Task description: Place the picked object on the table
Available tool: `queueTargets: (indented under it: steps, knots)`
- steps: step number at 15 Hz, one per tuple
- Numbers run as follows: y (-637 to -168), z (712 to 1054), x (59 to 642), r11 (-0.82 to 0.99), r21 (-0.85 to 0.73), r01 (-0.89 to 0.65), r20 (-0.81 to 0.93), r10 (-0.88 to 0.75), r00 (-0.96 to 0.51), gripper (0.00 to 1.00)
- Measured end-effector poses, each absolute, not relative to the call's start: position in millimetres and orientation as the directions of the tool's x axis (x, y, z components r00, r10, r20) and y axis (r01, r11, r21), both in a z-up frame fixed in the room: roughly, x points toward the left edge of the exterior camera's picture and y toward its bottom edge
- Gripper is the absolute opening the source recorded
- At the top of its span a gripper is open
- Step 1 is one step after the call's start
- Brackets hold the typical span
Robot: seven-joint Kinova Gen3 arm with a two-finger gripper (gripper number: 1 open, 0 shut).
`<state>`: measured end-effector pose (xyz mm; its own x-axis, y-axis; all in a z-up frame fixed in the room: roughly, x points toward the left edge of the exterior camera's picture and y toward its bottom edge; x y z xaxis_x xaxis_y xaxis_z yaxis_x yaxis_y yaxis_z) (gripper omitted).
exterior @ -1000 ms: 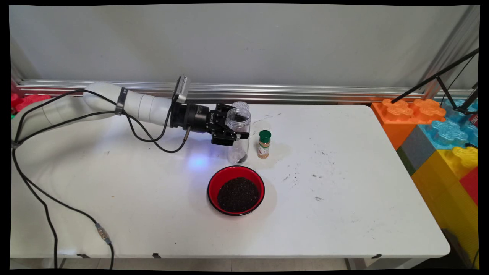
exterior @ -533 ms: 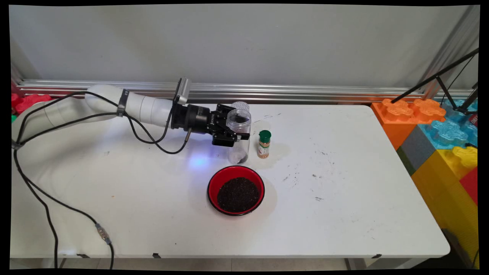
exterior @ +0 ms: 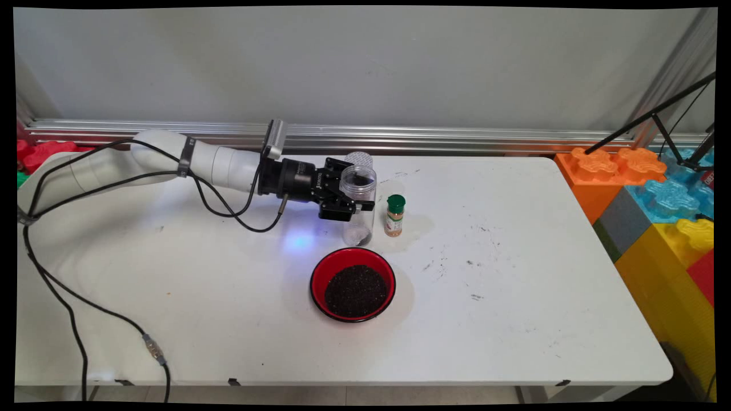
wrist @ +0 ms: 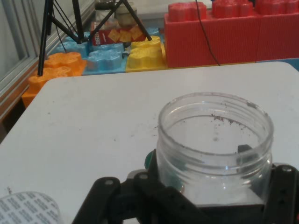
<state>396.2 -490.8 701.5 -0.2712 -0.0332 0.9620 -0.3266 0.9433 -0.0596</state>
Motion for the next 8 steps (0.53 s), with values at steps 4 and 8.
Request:
queueTargets:
  steps: [4,8]
  knots:
    - [-491.8,698.4,395.8,0.943,-0.056,-0.329,0.962,-0.037,-0.269,0.0]
    - [-492.8,696.3,396.5,0.942,-0.054,-0.332,0.962,-0.04,-0.269,0.0]
